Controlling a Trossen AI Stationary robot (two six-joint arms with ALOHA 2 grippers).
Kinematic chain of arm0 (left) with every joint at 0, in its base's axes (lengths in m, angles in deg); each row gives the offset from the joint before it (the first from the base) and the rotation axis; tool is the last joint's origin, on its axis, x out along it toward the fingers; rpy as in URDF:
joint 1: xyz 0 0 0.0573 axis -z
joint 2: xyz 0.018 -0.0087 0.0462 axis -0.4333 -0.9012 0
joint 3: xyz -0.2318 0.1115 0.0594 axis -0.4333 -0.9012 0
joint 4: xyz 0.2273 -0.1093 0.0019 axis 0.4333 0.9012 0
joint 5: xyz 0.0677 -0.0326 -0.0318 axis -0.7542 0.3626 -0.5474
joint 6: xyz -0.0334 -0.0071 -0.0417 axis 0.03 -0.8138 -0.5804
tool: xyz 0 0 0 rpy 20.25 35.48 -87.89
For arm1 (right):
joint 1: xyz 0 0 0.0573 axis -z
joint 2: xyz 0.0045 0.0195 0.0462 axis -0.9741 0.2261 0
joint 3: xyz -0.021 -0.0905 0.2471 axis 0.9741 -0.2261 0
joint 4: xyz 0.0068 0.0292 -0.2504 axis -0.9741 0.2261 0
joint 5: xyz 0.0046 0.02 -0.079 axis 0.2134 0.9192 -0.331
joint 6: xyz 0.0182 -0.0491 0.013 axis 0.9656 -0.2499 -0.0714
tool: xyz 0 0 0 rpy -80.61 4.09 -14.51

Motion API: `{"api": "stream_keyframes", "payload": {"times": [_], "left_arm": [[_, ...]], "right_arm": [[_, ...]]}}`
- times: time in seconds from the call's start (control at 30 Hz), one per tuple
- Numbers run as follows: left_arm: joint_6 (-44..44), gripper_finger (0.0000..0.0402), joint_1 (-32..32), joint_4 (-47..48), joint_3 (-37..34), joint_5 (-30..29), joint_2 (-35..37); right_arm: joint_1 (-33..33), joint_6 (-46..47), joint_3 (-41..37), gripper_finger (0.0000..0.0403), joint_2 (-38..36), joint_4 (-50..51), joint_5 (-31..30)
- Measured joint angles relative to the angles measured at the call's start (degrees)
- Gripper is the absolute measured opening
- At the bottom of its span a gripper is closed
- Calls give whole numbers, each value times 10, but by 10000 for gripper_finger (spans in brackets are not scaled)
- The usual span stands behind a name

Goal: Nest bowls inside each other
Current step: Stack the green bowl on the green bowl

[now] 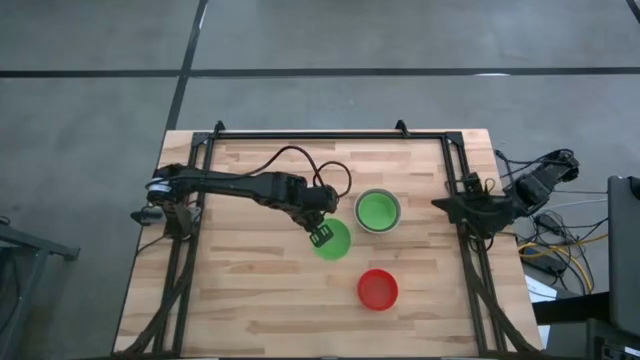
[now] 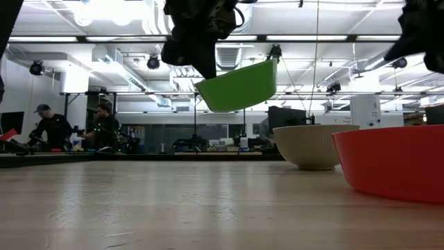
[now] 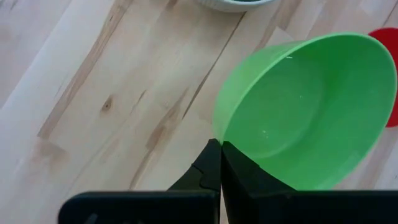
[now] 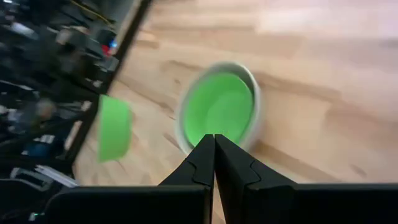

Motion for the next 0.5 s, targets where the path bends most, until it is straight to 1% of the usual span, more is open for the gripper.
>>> {"api": "stream_keyframes", "payload": {"times": [0.13,0.23,0.37,0.5], "left_arm": [[0,0,0,0,-1,0,1],[0,0,0,-2,-1,0,1],[-1,0,0,-5,-1,0,1],[-1,0,0,-6,-1,1,1]], "right_arm": [[0,46,-35,8,1,-2,39],[0,35,-48,8,6,-46,34],[0,41,-78,8,9,-79,38],[0,48,-128,8,8,-132,40]]}}
